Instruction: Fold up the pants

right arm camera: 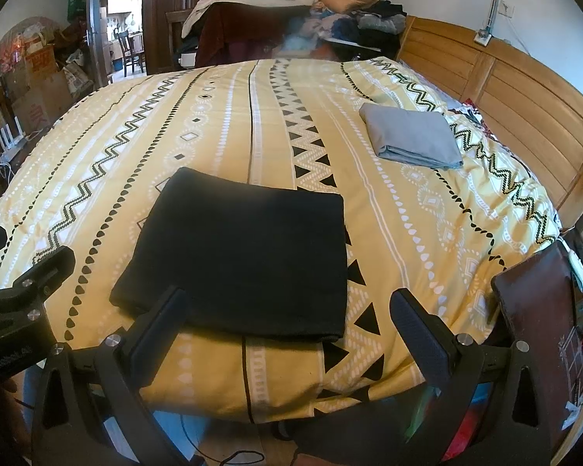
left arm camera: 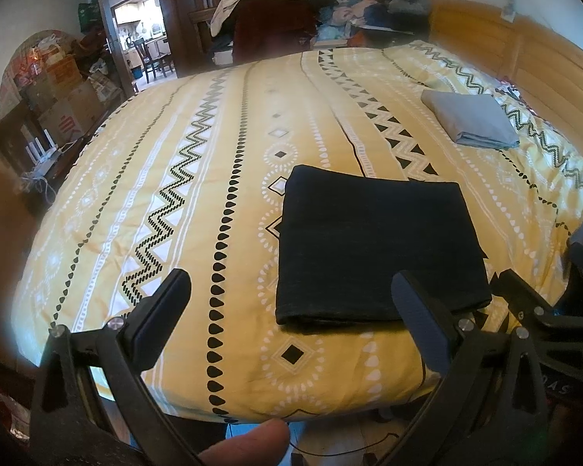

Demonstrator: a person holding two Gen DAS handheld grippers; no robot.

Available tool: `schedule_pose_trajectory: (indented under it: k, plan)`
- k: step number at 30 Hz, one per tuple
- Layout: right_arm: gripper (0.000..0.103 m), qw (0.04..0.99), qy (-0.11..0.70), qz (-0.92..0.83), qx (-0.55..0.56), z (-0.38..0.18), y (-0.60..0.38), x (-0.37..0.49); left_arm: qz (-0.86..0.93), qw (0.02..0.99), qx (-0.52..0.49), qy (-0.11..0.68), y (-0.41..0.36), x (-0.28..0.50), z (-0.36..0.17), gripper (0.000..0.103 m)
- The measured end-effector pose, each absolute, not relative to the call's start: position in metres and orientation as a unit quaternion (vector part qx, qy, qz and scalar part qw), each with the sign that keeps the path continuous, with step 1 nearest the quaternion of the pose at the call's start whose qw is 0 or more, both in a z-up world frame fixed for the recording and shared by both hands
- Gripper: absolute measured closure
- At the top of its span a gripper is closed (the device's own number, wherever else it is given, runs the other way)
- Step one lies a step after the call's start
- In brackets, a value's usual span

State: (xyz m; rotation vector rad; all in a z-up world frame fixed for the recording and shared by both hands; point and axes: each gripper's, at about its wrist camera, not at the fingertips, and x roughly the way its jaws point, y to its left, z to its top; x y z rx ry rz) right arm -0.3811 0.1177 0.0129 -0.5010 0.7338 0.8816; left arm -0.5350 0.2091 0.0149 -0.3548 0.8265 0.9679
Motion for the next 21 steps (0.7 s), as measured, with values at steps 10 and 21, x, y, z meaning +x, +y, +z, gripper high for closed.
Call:
schedule_pose_trajectory:
  k: [10, 21]
  plan:
    - [0.000, 0.811, 0.350, 0.410, -0.228, 0.008, 0.112, -0.380, 0.447, 0.789, -0.168, 0.387, 0.209, -0.535, 0.012, 0.000]
    - [0.000, 0.810, 0.358, 0.407, -0.223, 0.004, 0.105, -0.378, 0.444, 0.790, -0.170, 0.387, 0.207, -0.533, 0.008, 0.000]
